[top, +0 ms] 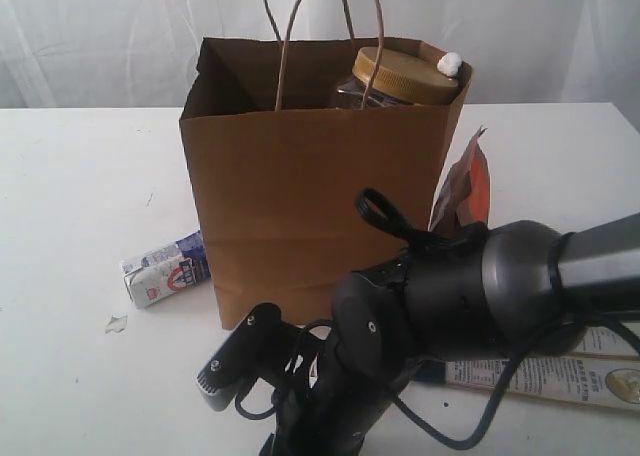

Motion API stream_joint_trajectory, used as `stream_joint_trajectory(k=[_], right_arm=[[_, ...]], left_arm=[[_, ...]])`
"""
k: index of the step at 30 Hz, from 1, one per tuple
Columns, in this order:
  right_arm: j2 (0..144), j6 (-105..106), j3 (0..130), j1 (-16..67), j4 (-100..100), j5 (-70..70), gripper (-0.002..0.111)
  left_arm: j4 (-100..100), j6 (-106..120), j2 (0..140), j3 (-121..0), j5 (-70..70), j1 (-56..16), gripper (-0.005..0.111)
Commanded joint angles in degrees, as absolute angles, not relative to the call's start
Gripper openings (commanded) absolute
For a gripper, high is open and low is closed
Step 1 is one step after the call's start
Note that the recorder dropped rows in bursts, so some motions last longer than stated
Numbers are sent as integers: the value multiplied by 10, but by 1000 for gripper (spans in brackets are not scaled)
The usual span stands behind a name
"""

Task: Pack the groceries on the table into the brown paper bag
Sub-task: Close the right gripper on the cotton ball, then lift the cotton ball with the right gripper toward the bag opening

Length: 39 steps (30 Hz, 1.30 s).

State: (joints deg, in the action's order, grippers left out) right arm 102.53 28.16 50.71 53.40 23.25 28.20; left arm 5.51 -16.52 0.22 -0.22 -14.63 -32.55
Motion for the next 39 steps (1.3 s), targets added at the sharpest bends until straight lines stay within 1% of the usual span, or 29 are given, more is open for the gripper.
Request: stream_joint_trajectory(k=[1,4,7,10,15,23,30,35,39], right_arm=[[1031,287,508,536,234,288,45],[1031,287,508,536,234,296,34],[1029,302,508,536,234,309,15],[1018,313,508,536,234,316,0],[975,313,520,536,225,324,0],[885,309,594,550,184,390,0],[809,236,691,571,59,427,0],[789,175,735,571,-55,428,0],[783,172,756,569,-88,410,0]], left_arm=[[52,-165,0,0,-146,-327,0],[52,-165,0,0,-146,-327,0],[52,-165,0,0,-146,-327,0],[52,-165,0,0,-146,-327,0],[52,-165,0,0,-146,-327,0],[52,-165,0,0,-146,-327,0],[52,-165,0,0,-146,-327,0],[52,-165,0,0,-146,-327,0],[52,-165,0,0,-146,-327,0]])
